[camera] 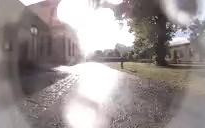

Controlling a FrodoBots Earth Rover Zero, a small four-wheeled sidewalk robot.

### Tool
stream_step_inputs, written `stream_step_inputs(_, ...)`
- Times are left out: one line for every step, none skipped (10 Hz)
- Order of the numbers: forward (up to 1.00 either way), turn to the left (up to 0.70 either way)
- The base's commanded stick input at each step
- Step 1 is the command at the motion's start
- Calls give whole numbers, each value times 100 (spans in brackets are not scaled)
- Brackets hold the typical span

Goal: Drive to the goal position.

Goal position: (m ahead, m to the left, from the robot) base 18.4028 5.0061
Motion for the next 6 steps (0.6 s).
stream_step_inputs(85,0)
stream_step_inputs(85,0)
stream_step_inputs(85,0)
stream_step_inputs(85,0)
stream_step_inputs(85,0)
stream_step_inputs(85,0)
